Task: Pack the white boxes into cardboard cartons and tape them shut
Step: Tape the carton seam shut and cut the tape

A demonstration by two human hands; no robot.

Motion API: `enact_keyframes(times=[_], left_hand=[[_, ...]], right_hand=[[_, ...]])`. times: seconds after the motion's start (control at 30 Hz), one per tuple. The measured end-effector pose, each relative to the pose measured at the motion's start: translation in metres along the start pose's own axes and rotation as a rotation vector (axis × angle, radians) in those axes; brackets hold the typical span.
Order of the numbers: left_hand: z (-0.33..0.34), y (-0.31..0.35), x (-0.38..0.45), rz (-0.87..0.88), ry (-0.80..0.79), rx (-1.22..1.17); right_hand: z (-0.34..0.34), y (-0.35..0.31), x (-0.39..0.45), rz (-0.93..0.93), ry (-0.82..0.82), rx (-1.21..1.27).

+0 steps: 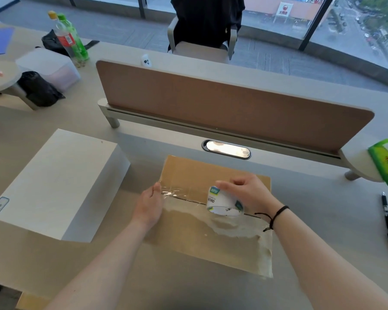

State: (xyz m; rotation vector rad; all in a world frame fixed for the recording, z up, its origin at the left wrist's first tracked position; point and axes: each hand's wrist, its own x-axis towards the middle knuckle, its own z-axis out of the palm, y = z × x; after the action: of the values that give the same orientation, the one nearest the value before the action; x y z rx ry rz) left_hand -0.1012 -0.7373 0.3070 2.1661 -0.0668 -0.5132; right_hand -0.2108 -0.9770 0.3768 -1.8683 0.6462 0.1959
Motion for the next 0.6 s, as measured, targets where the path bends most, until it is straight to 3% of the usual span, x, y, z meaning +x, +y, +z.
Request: enact_keyframes(times=[0.1, 0.2, 0.47, 0.6], left_hand=[[0.001, 0.0, 0.0, 0.008, -0.008, -0.013], [0.002, 0.001, 0.001, 0.004, -0.005, 0.016], [0.002, 0.004, -0.001, 0.041, 0.019, 0.036], [0.003, 0.001, 0.002, 0.051, 0.021, 0.047]], right_hand=[[0.003, 0.023, -0.006, 0.057, -0.021, 0.299], [0.008, 0.03, -0.007, 0.026, 0.012, 0.343], [-0.001, 0.014, -0.014, -0.087, 0.113, -0.023], [-0.019, 0.011, -0.019, -0.142, 0.198, -0.386]])
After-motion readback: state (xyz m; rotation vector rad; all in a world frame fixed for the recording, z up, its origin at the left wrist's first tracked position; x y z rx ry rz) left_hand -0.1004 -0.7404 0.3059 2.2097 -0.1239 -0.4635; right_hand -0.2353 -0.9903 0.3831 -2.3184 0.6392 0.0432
